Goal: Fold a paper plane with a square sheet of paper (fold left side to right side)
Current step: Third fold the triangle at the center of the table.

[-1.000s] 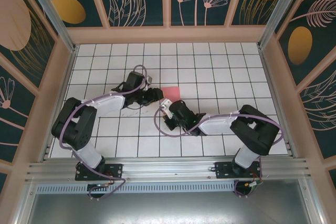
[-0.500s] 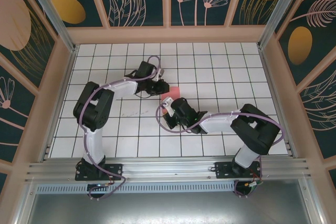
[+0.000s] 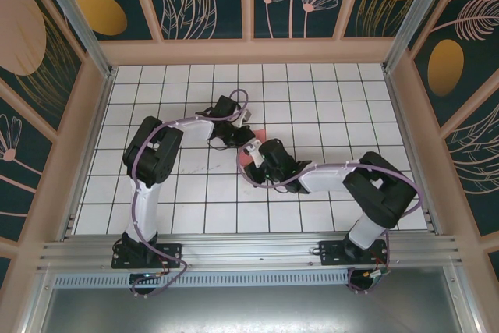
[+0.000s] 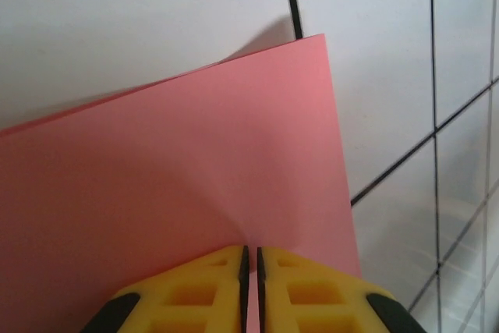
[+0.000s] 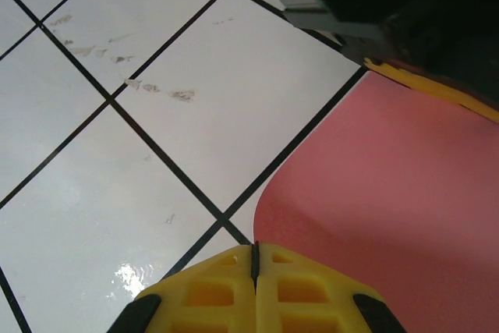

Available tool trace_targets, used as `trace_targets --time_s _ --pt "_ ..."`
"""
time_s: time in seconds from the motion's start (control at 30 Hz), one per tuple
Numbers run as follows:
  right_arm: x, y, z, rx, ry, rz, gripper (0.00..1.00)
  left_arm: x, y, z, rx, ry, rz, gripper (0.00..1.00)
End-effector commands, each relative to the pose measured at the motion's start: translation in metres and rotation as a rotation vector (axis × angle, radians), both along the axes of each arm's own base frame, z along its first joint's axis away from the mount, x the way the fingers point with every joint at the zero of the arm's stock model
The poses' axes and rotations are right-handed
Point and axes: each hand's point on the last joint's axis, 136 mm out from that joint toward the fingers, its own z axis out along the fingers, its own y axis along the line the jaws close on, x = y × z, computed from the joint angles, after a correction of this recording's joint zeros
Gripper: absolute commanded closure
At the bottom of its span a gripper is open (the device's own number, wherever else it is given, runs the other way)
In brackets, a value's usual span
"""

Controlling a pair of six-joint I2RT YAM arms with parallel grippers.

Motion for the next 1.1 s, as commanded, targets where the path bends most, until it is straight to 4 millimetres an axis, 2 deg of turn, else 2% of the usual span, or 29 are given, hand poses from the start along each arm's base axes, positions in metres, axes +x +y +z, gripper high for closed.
trace_targets --time_s 0.0,0.57,1.07 --pt "0.004 0.0 0.001 0.033 0.077 -0.018 1.0 -0.006 0.006 -0.019 0.061 0.025 -0.015 0.84" --pt "0.049 -0.038 -0.009 0.069 0.203 -0.206 1.0 -0.006 0.005 -0.023 0.075 0.022 -0.023 0.87" --pt "0.062 -0.051 -0.018 0.043 0.221 -0.286 1.0 -0.006 0.003 -0.021 0.074 0.019 -0.021 0.88"
